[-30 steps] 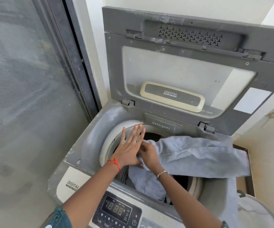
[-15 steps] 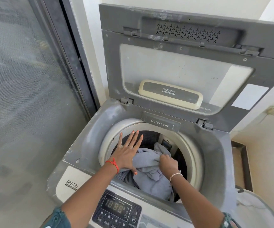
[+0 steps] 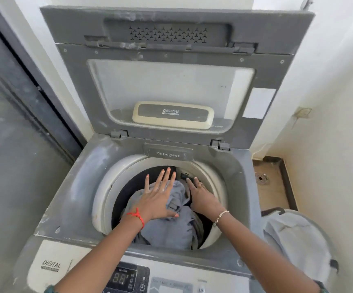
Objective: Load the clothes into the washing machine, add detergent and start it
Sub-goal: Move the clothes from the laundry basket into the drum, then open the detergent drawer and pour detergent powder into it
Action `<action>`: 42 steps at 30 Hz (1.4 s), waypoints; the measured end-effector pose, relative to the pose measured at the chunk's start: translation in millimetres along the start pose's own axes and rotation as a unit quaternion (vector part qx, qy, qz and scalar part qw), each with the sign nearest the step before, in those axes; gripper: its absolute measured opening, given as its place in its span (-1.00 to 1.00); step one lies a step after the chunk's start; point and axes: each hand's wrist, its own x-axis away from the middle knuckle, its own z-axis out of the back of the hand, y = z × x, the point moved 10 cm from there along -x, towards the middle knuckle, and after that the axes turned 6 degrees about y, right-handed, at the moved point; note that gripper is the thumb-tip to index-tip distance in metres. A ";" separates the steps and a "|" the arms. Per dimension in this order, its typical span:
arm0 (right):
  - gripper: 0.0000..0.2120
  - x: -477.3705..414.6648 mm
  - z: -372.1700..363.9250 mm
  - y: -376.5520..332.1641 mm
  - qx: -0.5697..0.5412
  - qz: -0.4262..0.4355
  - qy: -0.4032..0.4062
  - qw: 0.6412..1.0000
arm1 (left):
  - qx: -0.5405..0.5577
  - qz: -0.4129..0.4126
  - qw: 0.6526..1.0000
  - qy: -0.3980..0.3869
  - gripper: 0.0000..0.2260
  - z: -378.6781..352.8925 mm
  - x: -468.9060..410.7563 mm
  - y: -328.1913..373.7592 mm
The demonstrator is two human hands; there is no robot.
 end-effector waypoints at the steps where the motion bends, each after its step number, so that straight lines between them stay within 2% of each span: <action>1: -0.24 9.5 13.5 0.1 -0.027 0.007 0.008 1.000 | 0.013 -0.008 1.000 0.001 0.05 4.6 -3.2 8.9; 4: -0.23 50.0 63.9 21.1 -0.100 0.020 0.065 0.993 | 0.055 -0.042 0.997 0.014 0.04 27.3 -13.1 54.3; 7: -0.28 98.1 109.5 71.5 -0.138 0.005 0.152 0.979 | 0.066 -0.098 0.991 0.066 0.04 63.5 -24.6 116.7; 9: -0.32 128.5 123.2 127.3 -0.167 -0.046 0.207 0.963 | 0.080 -0.146 0.982 0.085 0.03 83.1 -37.2 168.2; 11: -0.35 155.7 114.4 197.8 -0.188 -0.132 0.231 0.945 | 0.103 -0.197 0.971 0.084 0.01 93.2 -56.5 226.6; 14: -0.40 191.4 75.2 305.7 -0.239 -0.265 0.228 0.906 | 0.107 -0.263 0.957 0.053 -0.01 85.5 -90.5 317.8; 17: -0.44 219.9 27.9 394.2 -0.270 -0.361 0.195 0.871 | 0.088 -0.292 0.952 -0.021 -0.04 48.0 -128.4 394.0; 21: -0.52 244.4 -32.0 483.5 -0.314 -0.424 0.159 0.834 | 0.054 -0.298 0.947 -0.106 -0.07 -21.9 -180.6 463.4; 24: -0.57 251.5 -78.5 529.1 -0.333 -0.449 0.134 0.818 | 0.043 -0.274 0.949 -0.149 -0.09 -78.7 -209.5 487.6; 26: -0.63 248.6 -106.3 547.9 -0.337 -0.452 0.118 0.817 | 0.019 -0.261 0.950 -0.171 -0.10 -114.2 -217.2 492.4; 29: -0.60 239.0 -136.0 552.7 -0.334 -0.447 0.077 0.827 | -0.003 -0.239 0.946 -0.221 -0.12 -158.3 -212.0 483.8; 33: -0.57 219.2 -150.3 527.2 -0.284 -0.397 0.000 0.873 | -0.012 -0.205 0.952 -0.228 -0.09 -172.9 -197.6 461.9; 38: -0.45 187.7 -100.9 495.3 -0.208 -0.339 0.025 0.917 | 0.069 -0.150 0.975 -0.149 -0.17 -111.2 -197.9 447.7; 42: -0.41 169.2 -33.7 460.3 -0.243 -0.299 0.080 0.919 | 0.191 -0.149 0.963 -0.121 -0.29 -28.5 -185.0 447.5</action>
